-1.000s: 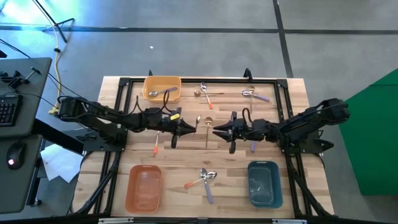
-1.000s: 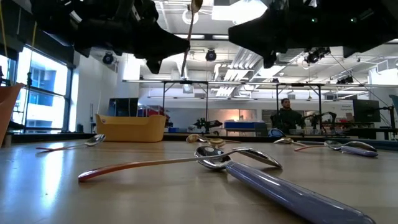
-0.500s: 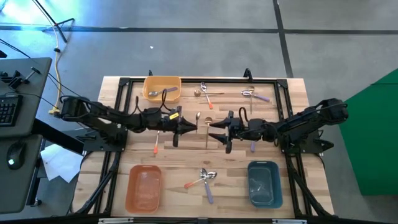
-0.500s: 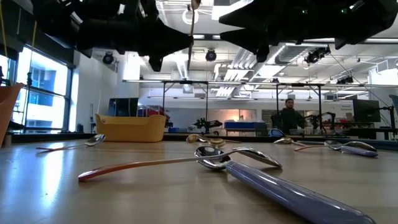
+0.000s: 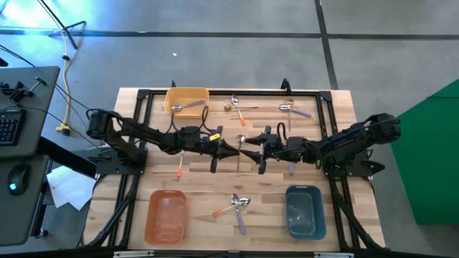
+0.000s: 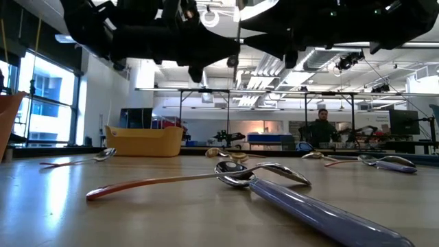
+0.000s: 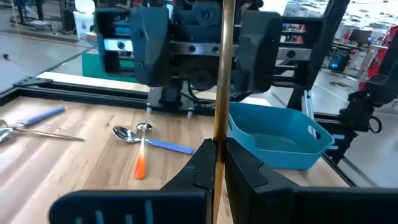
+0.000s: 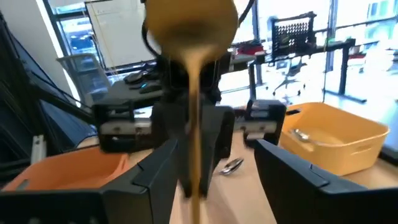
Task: Sort silverware by color (type)
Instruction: Put the golden spoon into the blue bin
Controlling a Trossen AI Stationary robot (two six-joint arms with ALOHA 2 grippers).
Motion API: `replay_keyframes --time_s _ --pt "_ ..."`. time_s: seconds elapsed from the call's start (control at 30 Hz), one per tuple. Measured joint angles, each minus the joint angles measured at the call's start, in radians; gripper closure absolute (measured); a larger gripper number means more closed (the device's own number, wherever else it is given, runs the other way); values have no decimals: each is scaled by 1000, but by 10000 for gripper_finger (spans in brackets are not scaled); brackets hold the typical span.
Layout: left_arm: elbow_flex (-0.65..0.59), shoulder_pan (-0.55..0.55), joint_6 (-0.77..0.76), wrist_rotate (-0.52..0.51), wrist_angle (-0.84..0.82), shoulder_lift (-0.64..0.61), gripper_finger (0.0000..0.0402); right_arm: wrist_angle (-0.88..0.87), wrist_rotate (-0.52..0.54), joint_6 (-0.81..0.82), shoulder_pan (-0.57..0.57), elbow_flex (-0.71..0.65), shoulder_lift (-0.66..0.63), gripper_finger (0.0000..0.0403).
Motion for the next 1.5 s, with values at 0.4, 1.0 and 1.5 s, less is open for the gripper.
replay_keyframes --time_s 0.4,1.0,1.5 --pt "93 7 -9 29 -6 99 397 7 -46 -55 2 0 0 261" --pt "96 2 -10 44 -44 103 302 -95 -19 -66 53 0 -41 396" --pt "96 4 43 44 -44 103 243 -1254 164 329 337 277 -337 398"
